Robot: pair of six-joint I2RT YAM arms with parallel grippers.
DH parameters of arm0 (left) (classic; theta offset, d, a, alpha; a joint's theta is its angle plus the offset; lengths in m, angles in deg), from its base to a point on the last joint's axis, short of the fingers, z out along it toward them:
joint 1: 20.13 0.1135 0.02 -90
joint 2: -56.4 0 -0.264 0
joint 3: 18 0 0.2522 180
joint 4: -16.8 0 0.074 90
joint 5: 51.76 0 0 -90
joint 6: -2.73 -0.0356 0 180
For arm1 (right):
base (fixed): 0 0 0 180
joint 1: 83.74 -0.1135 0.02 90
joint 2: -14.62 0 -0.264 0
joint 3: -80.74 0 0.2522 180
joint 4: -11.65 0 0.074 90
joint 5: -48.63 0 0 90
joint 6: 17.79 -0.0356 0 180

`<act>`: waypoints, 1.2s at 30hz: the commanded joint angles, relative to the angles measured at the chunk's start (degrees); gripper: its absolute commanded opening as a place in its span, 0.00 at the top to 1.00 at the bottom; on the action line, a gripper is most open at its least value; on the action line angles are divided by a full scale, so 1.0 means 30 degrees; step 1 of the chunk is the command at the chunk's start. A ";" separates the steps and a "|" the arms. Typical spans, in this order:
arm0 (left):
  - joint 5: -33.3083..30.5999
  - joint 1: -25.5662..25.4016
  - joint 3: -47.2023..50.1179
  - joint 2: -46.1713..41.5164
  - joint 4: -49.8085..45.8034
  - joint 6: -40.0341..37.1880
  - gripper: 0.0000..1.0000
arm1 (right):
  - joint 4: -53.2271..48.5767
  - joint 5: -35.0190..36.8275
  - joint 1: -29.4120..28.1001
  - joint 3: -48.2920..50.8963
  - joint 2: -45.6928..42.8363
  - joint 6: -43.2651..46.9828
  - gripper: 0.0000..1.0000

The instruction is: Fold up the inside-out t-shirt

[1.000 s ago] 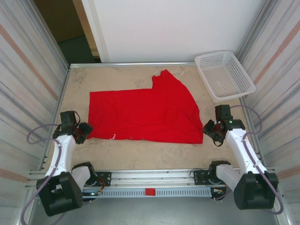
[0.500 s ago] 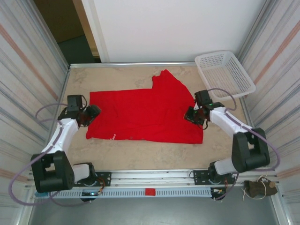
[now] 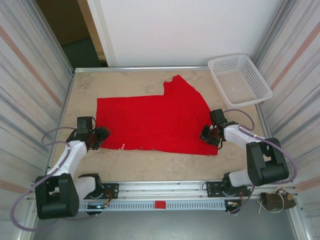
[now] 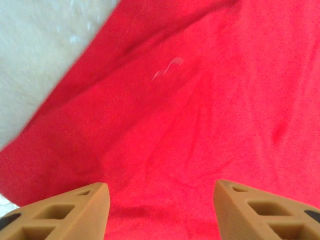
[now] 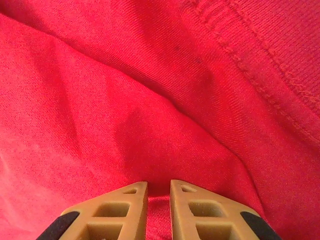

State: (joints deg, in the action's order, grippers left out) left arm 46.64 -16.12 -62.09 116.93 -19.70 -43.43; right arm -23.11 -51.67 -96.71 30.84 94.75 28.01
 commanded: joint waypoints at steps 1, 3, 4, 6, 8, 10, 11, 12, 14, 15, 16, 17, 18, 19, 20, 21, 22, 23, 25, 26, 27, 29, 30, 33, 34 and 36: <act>-0.1125 0.0306 -0.2109 0.0317 0.0043 -0.0993 0.41 | -0.0809 0.1000 0.0262 0.0422 0.0071 -0.0441 0.82; -0.1042 0.0421 -0.3895 0.2022 0.0110 -0.2545 0.41 | -0.0824 0.1018 0.0336 0.0356 0.0200 -0.0412 0.82; -0.0784 0.0458 -0.4933 0.3278 0.0167 -0.3520 0.41 | -0.0824 0.1060 0.0340 0.0312 0.0240 -0.0439 0.82; 0.0466 0.0653 -0.7344 0.6095 -0.0618 -0.5246 0.44 | -0.0868 0.1120 0.0340 0.0254 0.0241 -0.0442 0.82; 0.0759 0.0528 -0.9707 0.8821 -0.2211 -0.6850 0.49 | -0.0960 0.1203 0.0347 0.0240 0.0221 -0.0441 0.82; 0.0852 0.0425 -1.1206 1.0786 -0.3196 -0.7805 0.53 | -0.1029 0.1295 0.0343 0.0264 0.0109 -0.0426 0.82; 0.0784 0.0393 -1.1717 1.1523 -0.3541 -0.8058 0.54 | -0.1109 0.1326 0.0366 0.0269 0.0066 -0.0411 0.82; 0.0708 0.0366 -1.2064 1.2135 -0.3771 -0.8237 0.54 | -0.1161 0.1355 0.0369 0.0254 -0.0005 -0.0413 0.82; 0.0714 0.0306 -1.2490 1.2937 -0.3889 -0.8431 0.54 | -0.1213 0.1442 0.0395 0.0322 -0.0131 -0.0411 0.82; 0.0713 0.0253 -1.2699 1.3292 -0.3931 -0.8516 0.54 | -0.1231 0.1465 0.0398 0.0372 -0.0205 -0.0411 0.82; 0.0715 0.0195 -1.2844 1.3539 -0.4009 -0.8599 0.54 | -0.1234 0.1472 0.0398 0.0376 -0.0256 -0.0426 0.82; 0.0780 0.0107 -1.2971 1.3776 -0.4077 -0.8666 0.54 | -0.1263 0.1500 0.0398 0.0381 -0.0285 -0.0419 0.82; 0.0830 0.0001 -1.3032 1.3961 -0.4050 -0.8722 0.54 | -0.1268 0.1501 0.0398 0.0360 -0.0275 -0.0411 0.82; 0.0865 -0.0072 -1.3037 1.4078 -0.4023 -0.8764 0.54 | -0.1264 0.1502 0.0398 0.0360 -0.0263 -0.0411 0.82; 0.0885 -0.0189 -1.3036 1.4228 -0.3966 -0.8759 0.54 | -0.1264 0.1494 0.0398 0.0382 -0.0267 -0.0444 0.82; 0.0872 -0.0299 -1.2979 1.4352 -0.3894 -0.8771 0.54 | -0.1264 0.1502 0.0413 0.0372 -0.0262 -0.0459 0.82; 0.0861 -0.0366 -1.2950 1.4467 -0.3833 -0.8730 0.54 | -0.1236 0.1501 0.0399 0.0371 -0.0280 -0.0470 0.82; 0.0915 -0.0441 -1.2853 1.4578 -0.3747 -0.8680 0.54 | -0.1213 0.1500 0.0402 0.0380 -0.0263 -0.0470 0.82; 0.0876 -0.0544 -1.2771 1.4766 -0.3627 -0.8606 0.54 | -0.1205 0.1502 0.0399 0.0357 -0.0230 -0.0492 0.82; 0.0904 -0.0597 -1.2695 1.4844 -0.3583 -0.8579 0.54 | -0.1205 0.1500 0.0398 0.0324 -0.0195 -0.0495 0.82; 0.0937 -0.0626 -1.2608 1.4890 -0.3532 -0.8542 0.57 | -0.1205 0.1501 0.0402 0.0309 -0.0194 -0.0494 0.82; 0.0982 -0.0633 -1.2432 1.4949 -0.3385 -0.8454 0.62 | -0.1176 0.1492 0.0398 0.0328 -0.0191 -0.0514 0.82; 0.1036 -0.0626 -1.2322 1.4949 -0.3322 -0.8434 0.66 | -0.1176 0.1512 0.0398 0.0319 -0.0171 -0.0499 0.82; 0.1106 -0.0634 -1.2095 1.4922 -0.3230 -0.8405 0.80 | -0.1147 0.1497 0.0398 0.0340 -0.0170 -0.0499 0.82; 0.1095 -0.0634 -1.2018 1.4877 -0.3201 -0.8411 0.85 | -0.1147 0.1500 0.0398 0.0357 -0.0195 -0.0499 0.82; 0.1068 -0.0634 -1.1924 1.4661 -0.3201 -0.8483 1.00 | -0.1147 0.1502 0.0398 0.0352 -0.0232 -0.0499 0.83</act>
State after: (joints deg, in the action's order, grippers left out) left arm 49.18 -17.92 -98.83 161.17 -29.52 -68.24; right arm -23.52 -49.92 -95.97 30.84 94.43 27.64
